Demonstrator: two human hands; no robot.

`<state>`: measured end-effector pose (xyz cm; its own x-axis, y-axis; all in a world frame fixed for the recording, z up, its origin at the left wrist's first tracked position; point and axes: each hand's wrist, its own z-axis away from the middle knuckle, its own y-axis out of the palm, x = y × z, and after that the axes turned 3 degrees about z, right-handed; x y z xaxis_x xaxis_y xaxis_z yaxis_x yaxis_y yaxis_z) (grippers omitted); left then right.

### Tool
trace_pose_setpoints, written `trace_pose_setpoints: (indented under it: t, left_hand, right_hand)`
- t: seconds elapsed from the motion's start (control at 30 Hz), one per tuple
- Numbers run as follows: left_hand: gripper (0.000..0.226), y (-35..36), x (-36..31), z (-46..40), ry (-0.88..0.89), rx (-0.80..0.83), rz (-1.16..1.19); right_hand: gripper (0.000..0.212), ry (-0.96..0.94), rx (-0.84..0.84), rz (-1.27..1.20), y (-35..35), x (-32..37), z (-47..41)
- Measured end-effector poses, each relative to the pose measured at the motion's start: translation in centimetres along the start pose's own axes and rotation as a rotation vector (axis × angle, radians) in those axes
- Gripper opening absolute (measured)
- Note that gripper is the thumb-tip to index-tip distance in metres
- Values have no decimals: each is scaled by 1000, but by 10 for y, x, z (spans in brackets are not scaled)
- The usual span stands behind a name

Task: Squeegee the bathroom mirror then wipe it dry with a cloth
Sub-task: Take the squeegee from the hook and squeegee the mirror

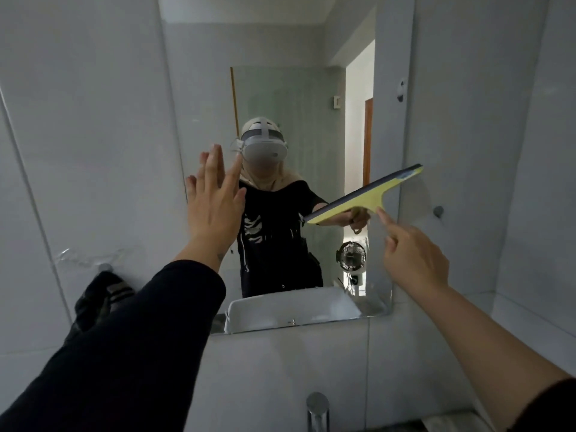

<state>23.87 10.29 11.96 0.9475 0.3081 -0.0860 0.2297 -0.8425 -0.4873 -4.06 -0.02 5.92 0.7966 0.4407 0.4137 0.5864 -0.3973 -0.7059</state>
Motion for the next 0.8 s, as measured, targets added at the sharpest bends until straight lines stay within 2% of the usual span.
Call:
trace_pose_setpoints:
  t: [0.23, 0.47, 0.63, 0.8]
  left_hand:
    - [61, 17, 2, 7, 25, 20, 31]
    - [61, 19, 6, 5, 16, 13, -1]
    - [61, 7, 2, 5, -32, 44, -34]
    - [62, 2, 7, 2, -11, 53, -116]
  right_hand:
    - [55, 94, 23, -216, 32, -20, 18]
    - [57, 169, -74, -488, 78, 18, 49]
    - [55, 88, -113, -610, 103, 63, 70]
    - [58, -63, -70, -578, 124, 107, 91]
